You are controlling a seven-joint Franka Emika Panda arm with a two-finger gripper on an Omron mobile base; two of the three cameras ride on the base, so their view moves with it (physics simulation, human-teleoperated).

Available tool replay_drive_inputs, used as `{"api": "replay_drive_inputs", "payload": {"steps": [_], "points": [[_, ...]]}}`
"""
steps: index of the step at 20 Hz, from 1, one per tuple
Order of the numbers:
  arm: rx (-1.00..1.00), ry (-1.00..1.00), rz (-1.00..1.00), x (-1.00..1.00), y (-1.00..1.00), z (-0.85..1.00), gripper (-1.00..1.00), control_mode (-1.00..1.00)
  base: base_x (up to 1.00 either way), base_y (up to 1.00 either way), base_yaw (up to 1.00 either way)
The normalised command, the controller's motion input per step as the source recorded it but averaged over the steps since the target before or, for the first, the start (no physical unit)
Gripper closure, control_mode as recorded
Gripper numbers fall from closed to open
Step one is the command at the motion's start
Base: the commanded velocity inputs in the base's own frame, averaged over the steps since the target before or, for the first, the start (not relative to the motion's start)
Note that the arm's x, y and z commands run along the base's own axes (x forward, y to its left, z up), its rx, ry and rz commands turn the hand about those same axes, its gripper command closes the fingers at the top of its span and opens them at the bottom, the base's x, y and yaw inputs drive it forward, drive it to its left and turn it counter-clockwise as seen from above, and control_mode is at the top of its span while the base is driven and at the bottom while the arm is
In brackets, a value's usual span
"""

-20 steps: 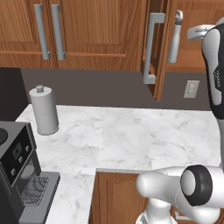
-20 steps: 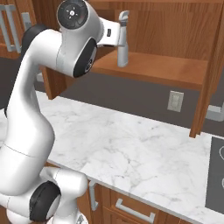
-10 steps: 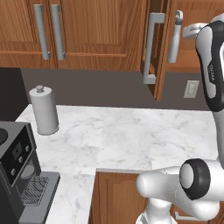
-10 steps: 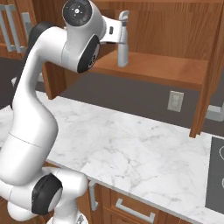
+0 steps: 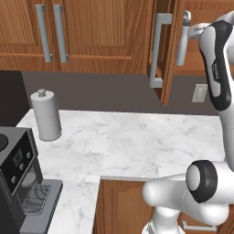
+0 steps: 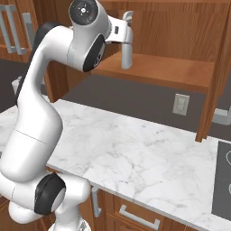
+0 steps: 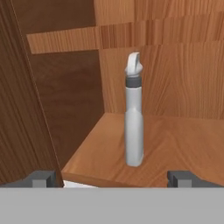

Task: Move the cutting board and knife to the sink. Then move spray from the cabinet to the counter.

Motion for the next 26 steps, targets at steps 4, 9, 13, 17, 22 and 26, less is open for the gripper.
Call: {"api": "replay_drive_inputs", "payload": {"steps": [4, 9, 13, 17, 22, 26], "points": [[0.0, 0.01, -0.02, 0.01, -0.17, 0.0, -1.0, -1.0, 0.0, 0.0, 0.0], [0.0, 0.0, -0.04, 0.02, -0.12, 0.0, -1.0, -1.0, 0.0, 0.0, 0.0], [-0.01, 0.0, -0.05, 0.08, 0.0, 0.0, -1.0, -1.0, 0.0, 0.0, 0.0], [-0.03, 0.0, -0.04, 0.09, 0.0, 0.0, -1.0, -1.0, 0.0, 0.0, 0.0], [-0.03, 0.0, -0.02, 0.09, 0.0, 0.0, -1.0, -1.0, 0.0, 0.0, 0.0], [-0.02, 0.0, 0.0, 0.19, 0.0, 0.0, -1.0, -1.0, 0.0, 0.0, 0.0]]}}
